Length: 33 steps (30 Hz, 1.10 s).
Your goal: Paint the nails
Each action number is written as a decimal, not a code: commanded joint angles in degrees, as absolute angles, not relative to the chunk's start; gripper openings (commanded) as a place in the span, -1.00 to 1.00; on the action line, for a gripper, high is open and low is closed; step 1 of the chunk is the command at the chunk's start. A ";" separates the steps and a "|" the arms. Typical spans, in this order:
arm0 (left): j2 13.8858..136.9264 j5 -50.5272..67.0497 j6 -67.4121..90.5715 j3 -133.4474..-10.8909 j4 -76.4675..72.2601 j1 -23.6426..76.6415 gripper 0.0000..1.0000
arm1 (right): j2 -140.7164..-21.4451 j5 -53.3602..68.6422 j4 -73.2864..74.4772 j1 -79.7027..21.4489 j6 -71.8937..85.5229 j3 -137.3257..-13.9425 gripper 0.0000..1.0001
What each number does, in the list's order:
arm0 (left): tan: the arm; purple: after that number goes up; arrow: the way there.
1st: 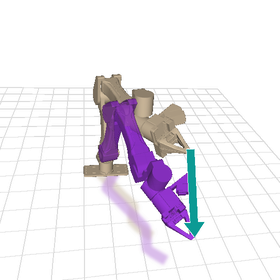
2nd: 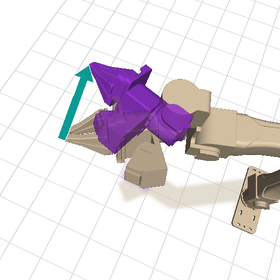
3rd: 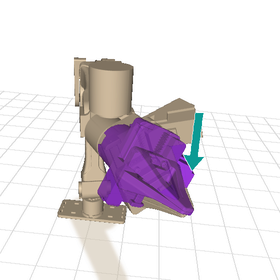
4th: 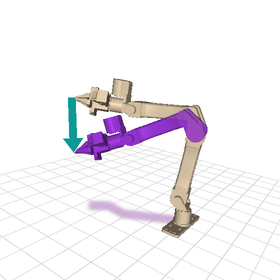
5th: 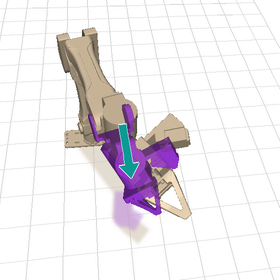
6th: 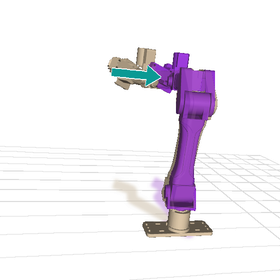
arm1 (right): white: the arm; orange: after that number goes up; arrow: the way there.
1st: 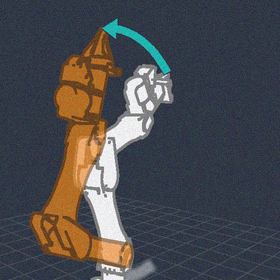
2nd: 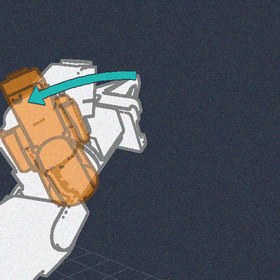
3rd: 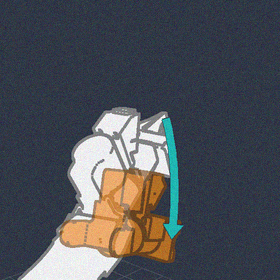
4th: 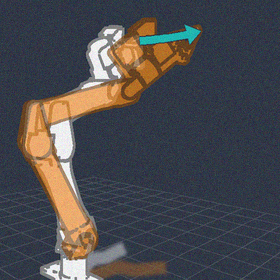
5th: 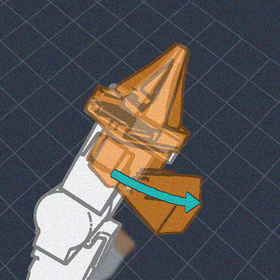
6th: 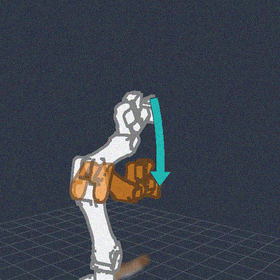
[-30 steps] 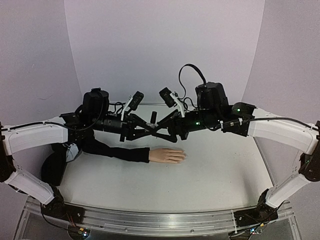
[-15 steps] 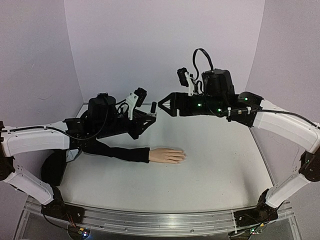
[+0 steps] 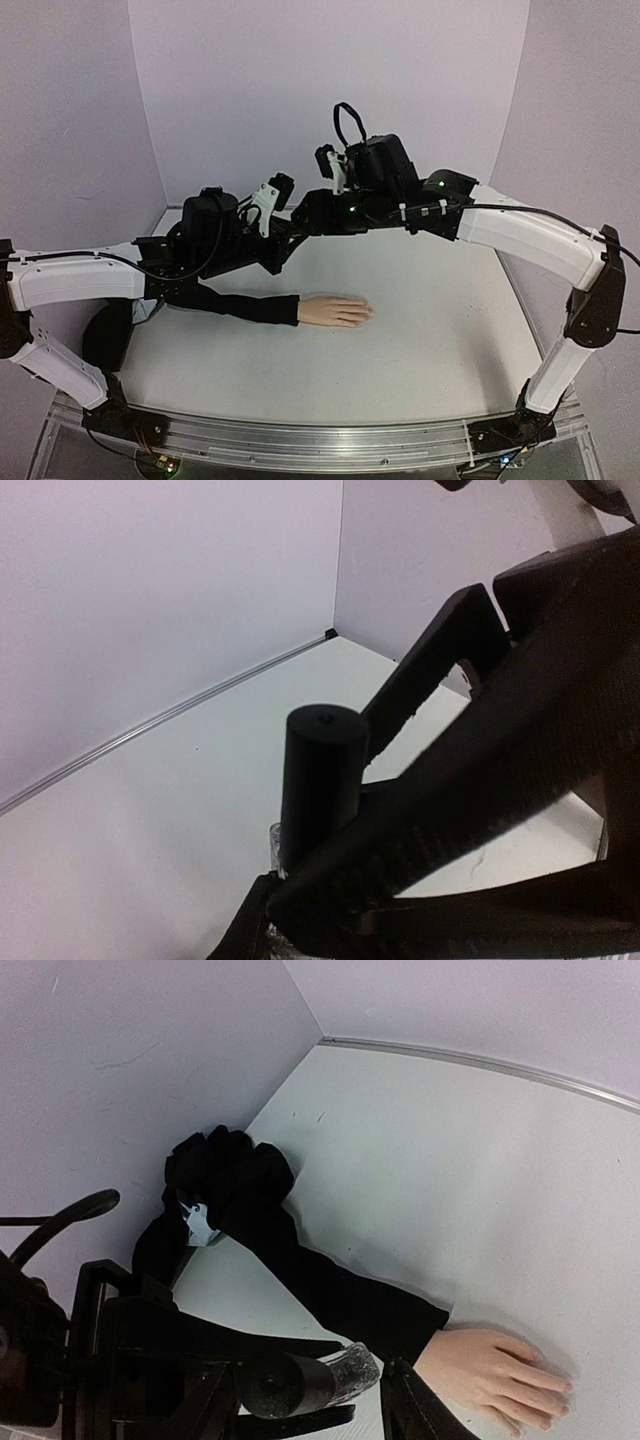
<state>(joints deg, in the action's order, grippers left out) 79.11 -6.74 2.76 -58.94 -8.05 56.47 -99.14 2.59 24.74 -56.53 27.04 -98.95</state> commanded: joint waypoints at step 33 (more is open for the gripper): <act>71.91 30.31 0.70 -58.76 -5.23 47.34 -1.00 | -84.53 18.73 22.23 -55.92 12.11 -86.47 0.64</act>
